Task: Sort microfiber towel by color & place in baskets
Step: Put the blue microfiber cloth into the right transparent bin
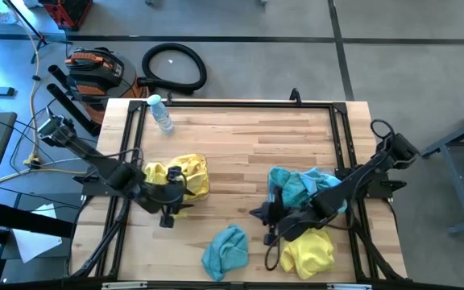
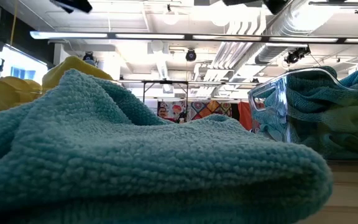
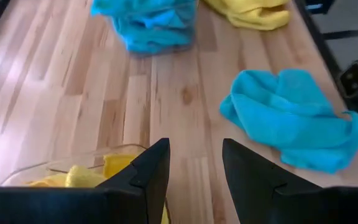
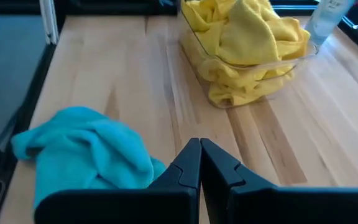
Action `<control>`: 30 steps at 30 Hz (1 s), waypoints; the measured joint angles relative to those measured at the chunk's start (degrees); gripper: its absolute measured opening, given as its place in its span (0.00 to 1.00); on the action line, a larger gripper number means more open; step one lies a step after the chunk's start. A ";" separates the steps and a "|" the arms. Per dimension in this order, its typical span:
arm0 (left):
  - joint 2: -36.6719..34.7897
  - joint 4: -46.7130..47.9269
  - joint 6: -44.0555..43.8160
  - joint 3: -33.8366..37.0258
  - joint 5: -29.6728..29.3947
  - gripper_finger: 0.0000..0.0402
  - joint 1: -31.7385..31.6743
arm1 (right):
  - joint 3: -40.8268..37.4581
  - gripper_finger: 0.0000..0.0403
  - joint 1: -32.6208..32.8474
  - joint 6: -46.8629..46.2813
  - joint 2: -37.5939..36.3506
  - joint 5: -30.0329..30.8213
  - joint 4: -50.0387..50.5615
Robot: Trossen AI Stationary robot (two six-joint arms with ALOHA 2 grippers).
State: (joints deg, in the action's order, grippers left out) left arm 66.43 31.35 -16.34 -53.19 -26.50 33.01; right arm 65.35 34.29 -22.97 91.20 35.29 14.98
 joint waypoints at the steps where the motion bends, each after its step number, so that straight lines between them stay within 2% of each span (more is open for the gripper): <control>1: 0.98 -0.31 -0.90 0.00 -0.47 0.34 0.00 | 2.07 0.00 -0.14 0.96 1.66 -0.32 1.01; 4: 4.02 -2.21 -0.87 0.02 -1.04 0.34 0.00 | 10.33 0.00 -0.56 3.27 8.00 -2.46 7.19; 12: 9.61 -7.89 5.45 0.02 0.89 0.34 0.02 | 37.42 0.00 -0.96 3.54 24.24 -4.30 34.10; 15: 10.01 -7.70 6.01 0.02 0.56 0.34 0.02 | 46.48 0.01 -0.97 3.81 28.93 -5.14 39.65; 19: 9.03 -10.03 7.50 2.86 0.17 0.34 0.02 | 56.22 0.07 -0.95 3.55 34.10 -11.26 43.00; 24: 4.52 -17.05 9.69 9.99 0.15 0.34 -0.85 | 63.47 0.23 -0.95 3.98 39.88 -16.41 45.28; 30: -4.03 -19.42 13.31 13.57 2.21 0.34 -4.45 | 63.68 0.41 -1.17 5.38 43.87 -17.57 47.55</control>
State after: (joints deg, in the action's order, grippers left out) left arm 62.40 11.94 -3.03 -39.62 -24.29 28.57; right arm 129.03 33.13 -17.59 135.06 17.72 62.53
